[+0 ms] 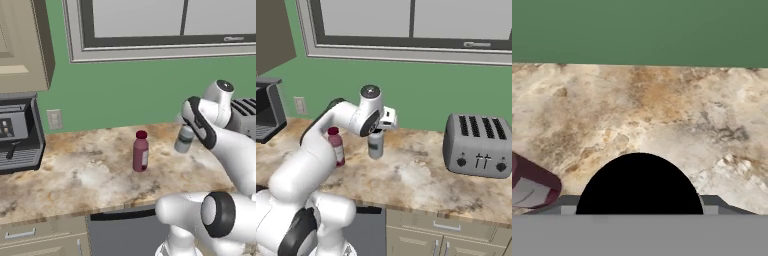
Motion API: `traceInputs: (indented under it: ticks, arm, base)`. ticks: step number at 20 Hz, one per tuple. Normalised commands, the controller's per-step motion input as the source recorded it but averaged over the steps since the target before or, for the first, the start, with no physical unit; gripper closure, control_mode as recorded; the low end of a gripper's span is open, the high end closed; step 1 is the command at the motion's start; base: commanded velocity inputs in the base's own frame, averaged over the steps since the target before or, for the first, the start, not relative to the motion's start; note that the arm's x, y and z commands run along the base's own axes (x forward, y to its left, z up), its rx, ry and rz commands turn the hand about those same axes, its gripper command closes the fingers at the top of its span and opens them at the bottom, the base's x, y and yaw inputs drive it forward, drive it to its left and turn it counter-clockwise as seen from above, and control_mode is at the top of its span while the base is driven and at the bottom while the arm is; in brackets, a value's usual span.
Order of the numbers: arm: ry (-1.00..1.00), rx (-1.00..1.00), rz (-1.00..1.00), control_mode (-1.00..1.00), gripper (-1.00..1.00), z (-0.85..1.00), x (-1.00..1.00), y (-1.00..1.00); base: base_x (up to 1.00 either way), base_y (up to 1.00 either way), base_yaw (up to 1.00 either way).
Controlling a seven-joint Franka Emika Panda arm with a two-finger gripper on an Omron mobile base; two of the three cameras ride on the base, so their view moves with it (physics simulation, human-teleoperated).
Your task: Move the drinks to the dining counter.
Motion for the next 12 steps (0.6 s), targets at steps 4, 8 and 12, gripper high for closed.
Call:
traceInputs:
  ticks: [4, 8, 12]
  arm:
    - [-0.12, 0.02, 0.17, -1.00, 1.00, 0.55, -0.63, 0.00]
    - [-0.06, 0.00, 0.19, -1.00, 1.00, 0.44, -0.66, 0.03]
    - [-0.02, 0.00, 0.20, -1.00, 1.00, 0.31, -0.63, 0.09]
  base:
    - [0.00, 0.00, 0.00]
    - [0.00, 0.00, 0.00]
    - [0.00, 0.00, 0.00]
